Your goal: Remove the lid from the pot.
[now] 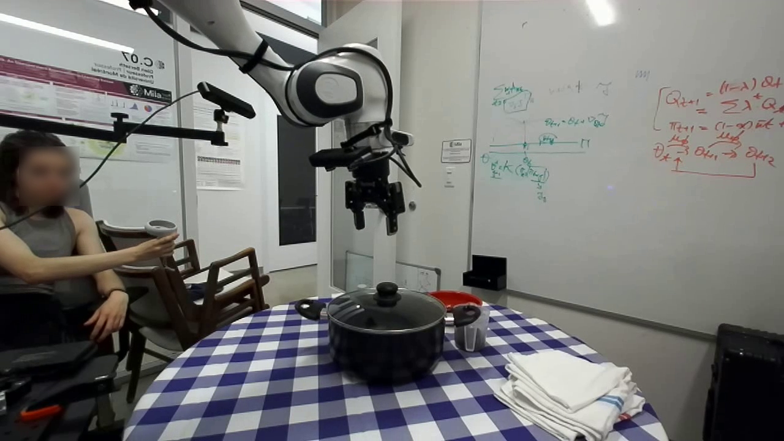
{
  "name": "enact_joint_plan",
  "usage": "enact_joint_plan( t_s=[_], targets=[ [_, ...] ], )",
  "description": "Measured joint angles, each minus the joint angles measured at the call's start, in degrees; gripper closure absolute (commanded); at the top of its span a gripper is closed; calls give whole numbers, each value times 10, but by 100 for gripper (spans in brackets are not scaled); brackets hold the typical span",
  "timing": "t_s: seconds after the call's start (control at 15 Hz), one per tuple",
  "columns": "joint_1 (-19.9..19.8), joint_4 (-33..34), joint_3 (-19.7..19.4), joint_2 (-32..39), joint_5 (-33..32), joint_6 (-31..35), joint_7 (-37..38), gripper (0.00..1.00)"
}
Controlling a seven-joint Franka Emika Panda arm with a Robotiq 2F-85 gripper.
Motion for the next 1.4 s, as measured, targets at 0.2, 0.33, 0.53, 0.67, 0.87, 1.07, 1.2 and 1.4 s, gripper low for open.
enact_joint_plan(
  t_s=[0.2, 0.33, 0.53, 0.67, 0.87, 1.07, 1.2, 1.4],
  targets=[
    [0, 18, 4, 30, 0, -12, -8, 0],
    [1, 28, 6, 51, -1, -16, -10, 0],
    [3, 43, 11, 81, -1, -25, -11, 0],
    [4, 53, 13, 96, -1, -32, -11, 0],
    [4, 65, 14, 113, -5, -43, -11, 0],
    [4, 73, 12, 125, -14, -46, -11, 0],
    [4, 79, 9, 133, -23, -47, -11, 0],
    [4, 90, 4, 144, -33, -47, -11, 0]
  ],
)
